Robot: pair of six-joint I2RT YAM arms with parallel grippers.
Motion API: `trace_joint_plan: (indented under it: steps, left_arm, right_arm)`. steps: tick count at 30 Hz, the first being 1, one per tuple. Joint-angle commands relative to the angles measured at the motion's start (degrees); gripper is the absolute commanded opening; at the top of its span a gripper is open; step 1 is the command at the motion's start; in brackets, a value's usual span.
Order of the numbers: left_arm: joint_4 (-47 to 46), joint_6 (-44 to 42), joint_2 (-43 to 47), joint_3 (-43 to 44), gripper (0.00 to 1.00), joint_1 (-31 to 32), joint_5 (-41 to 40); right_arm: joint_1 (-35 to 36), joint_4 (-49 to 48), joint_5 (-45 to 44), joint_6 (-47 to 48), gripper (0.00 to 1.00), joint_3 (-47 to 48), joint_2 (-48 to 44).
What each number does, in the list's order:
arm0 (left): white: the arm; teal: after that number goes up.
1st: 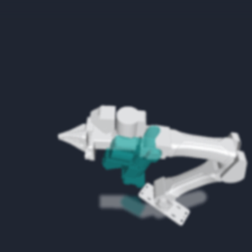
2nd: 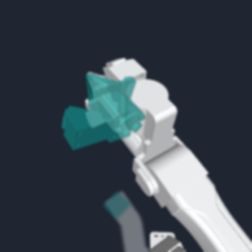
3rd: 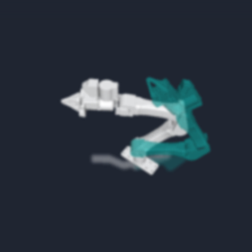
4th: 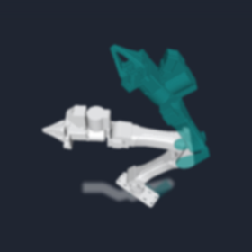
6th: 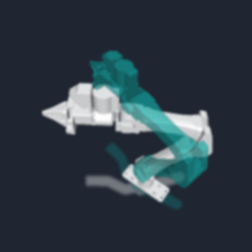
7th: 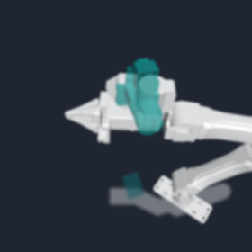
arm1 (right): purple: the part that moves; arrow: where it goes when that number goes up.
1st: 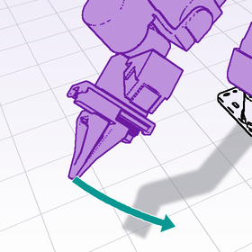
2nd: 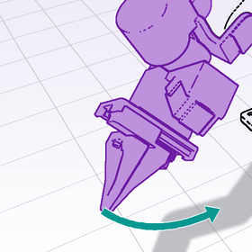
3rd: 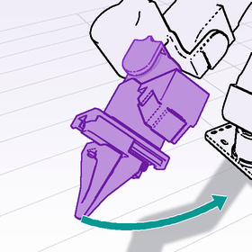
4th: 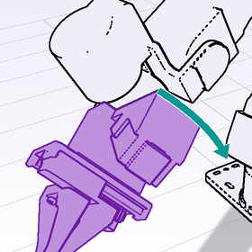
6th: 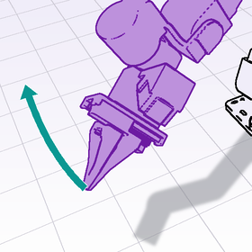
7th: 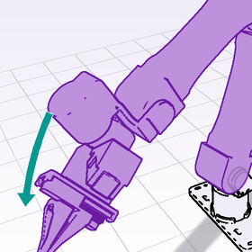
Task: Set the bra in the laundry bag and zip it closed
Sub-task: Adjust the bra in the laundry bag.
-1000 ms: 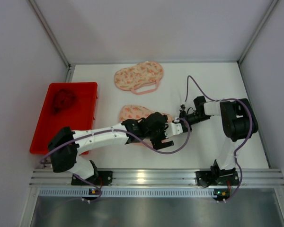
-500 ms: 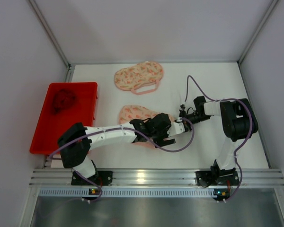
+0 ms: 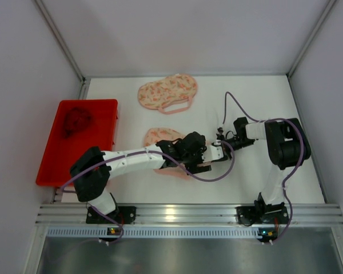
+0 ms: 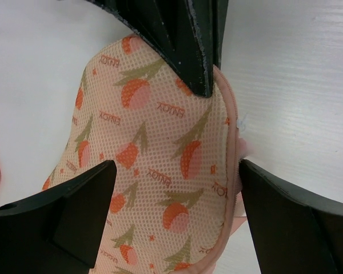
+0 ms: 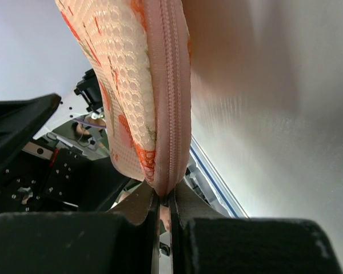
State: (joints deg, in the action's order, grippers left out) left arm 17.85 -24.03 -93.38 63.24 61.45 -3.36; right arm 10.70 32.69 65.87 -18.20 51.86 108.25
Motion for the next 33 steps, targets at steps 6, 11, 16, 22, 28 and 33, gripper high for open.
trace_joint_plan:
  steps: [6, 11, 16, 22, 28, 33]
  left_arm:
    - [1.05, -2.86, 2.60, 4.43, 0.94, -0.37, 6.52]
    - [1.23, -2.95, 0.23, 5.40, 0.94, -0.63, 4.41]
    - [1.14, -3.13, -1.01, 5.40, 0.93, -0.54, 3.97]
    - [1.14, -4.62, 1.10, 3.82, 0.94, -0.63, 6.77]
    - [2.10, -5.68, 2.24, 3.20, 0.94, -0.63, 9.41]
    - [3.25, -5.50, 2.24, 3.29, 0.95, -0.63, 11.97]
  right_arm:
    - [0.55, 1.50, 2.16, 2.20, 0.00, 1.67, -0.05]
    - [1.34, 1.15, 2.51, 2.20, 0.00, 1.23, -0.32]
    - [1.52, 1.15, 3.39, 2.02, 0.00, 1.32, 0.03]
    - [1.52, 1.15, 3.39, 1.94, 0.00, 1.58, 0.82]
    - [1.52, 1.24, 3.39, 1.85, 0.00, 1.67, 1.09]
    - [1.52, 1.50, 3.39, 1.85, 0.00, 1.93, 1.18]
